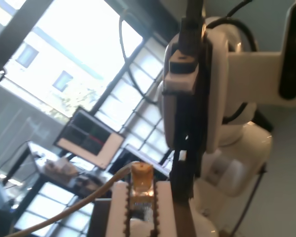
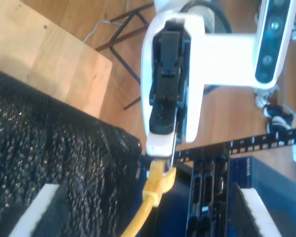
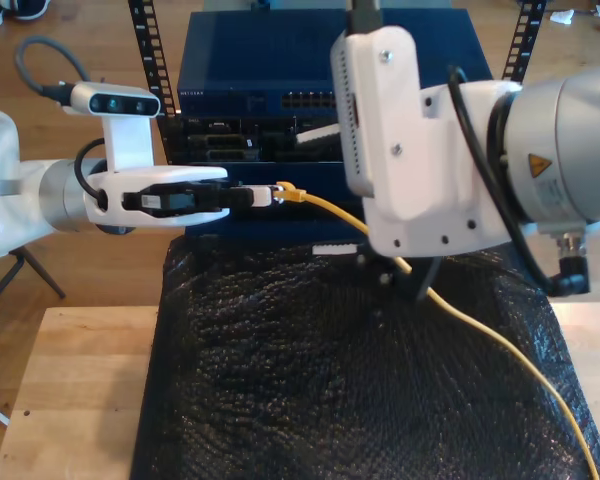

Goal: Grab the cable and plug it in

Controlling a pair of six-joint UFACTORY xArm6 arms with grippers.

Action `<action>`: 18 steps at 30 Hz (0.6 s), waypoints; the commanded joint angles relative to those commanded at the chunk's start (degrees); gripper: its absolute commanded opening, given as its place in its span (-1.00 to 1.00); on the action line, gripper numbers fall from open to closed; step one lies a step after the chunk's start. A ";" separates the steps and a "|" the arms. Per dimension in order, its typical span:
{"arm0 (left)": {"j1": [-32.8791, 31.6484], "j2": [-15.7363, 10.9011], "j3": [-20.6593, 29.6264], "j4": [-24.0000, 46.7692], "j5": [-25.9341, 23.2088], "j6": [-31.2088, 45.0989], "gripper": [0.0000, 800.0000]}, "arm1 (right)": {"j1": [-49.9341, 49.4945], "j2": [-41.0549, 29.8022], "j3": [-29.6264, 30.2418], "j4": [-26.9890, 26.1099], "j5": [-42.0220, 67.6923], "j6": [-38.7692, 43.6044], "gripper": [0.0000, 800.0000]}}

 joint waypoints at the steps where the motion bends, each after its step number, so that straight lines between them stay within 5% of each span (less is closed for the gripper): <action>1: 0.00 0.00 -0.18 -0.44 0.35 0.00 -0.99 | 0.44 0.00 0.18 0.00 -0.88 -0.44 0.95; 8: 0.00 -0.09 -0.26 -1.23 1.67 0.00 -0.99 | 1.67 0.26 0.97 0.00 -4.13 -1.32 0.91; 13: 0.00 0.00 -0.18 -1.23 1.85 -0.09 -0.98 | 1.76 0.44 1.67 0.00 -7.47 -1.05 0.43; 18: 0.00 0.00 -0.18 -1.14 1.93 -0.26 -0.98 | 1.85 1.05 1.76 0.09 -7.65 -1.05 0.25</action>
